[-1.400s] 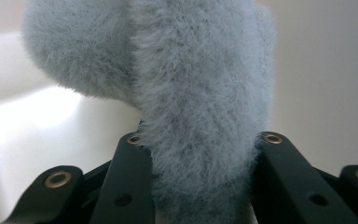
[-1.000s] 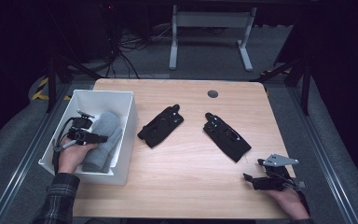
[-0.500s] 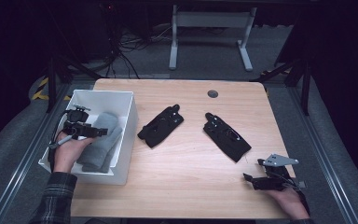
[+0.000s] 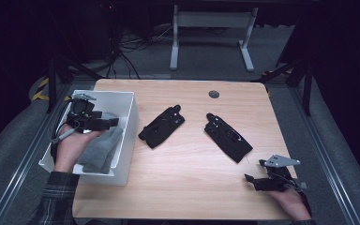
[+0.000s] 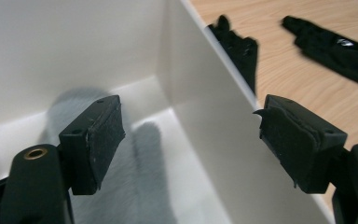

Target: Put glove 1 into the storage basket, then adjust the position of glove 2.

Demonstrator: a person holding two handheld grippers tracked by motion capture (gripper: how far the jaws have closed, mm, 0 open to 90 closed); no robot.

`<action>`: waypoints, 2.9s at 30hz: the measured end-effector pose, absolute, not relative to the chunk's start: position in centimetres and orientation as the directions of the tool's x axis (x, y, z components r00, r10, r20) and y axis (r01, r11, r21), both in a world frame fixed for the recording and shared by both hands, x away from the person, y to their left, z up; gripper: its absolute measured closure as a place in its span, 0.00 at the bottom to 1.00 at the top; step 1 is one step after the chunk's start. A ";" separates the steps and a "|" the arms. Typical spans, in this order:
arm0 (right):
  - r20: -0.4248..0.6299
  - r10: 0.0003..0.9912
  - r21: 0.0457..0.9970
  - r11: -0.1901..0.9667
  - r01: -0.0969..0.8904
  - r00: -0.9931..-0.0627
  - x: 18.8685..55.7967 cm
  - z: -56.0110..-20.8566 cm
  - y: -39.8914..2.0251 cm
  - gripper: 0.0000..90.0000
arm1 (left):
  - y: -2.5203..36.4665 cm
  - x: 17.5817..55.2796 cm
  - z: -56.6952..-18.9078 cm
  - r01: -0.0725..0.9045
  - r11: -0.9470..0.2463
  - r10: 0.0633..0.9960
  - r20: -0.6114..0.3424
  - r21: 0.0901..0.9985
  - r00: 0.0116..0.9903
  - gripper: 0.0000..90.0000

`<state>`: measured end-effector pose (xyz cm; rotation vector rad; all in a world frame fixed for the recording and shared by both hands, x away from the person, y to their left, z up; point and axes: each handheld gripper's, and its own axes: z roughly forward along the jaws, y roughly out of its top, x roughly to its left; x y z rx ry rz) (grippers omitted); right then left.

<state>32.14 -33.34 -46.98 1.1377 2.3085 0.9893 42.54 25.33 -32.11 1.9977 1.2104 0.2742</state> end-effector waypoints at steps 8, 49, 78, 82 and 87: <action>-0.028 0.800 0.734 0.424 0.531 -0.599 32.1 -47.0 -33.3 0.15 | 21.8 41.4 -30.5 0.594 -0.313 0.769 -0.169 0.742 0.616 0.25; -0.029 0.800 0.733 0.425 0.531 -0.600 32.1 -47.0 -33.3 0.15 | 7.5 38.1 -36.7 0.467 -0.526 0.555 -0.129 0.711 0.822 0.22; 0.012 0.756 0.741 0.433 0.514 -0.654 36.9 -43.5 -31.5 0.60 | 8.1 36.3 -46.0 0.467 -0.624 0.581 -0.028 0.626 0.813 0.08; 0.008 0.747 0.748 0.436 0.500 -0.665 38.7 -42.8 -31.0 0.81 | 8.3 36.2 -46.4 0.467 -0.629 0.583 -0.020 0.621 0.812 0.04; -0.021 0.755 0.746 0.448 0.493 -0.655 40.7 -42.5 -30.7 1.00 | 8.4 36.2 -47.1 0.451 -0.644 0.560 -0.021 0.618 0.828 0.00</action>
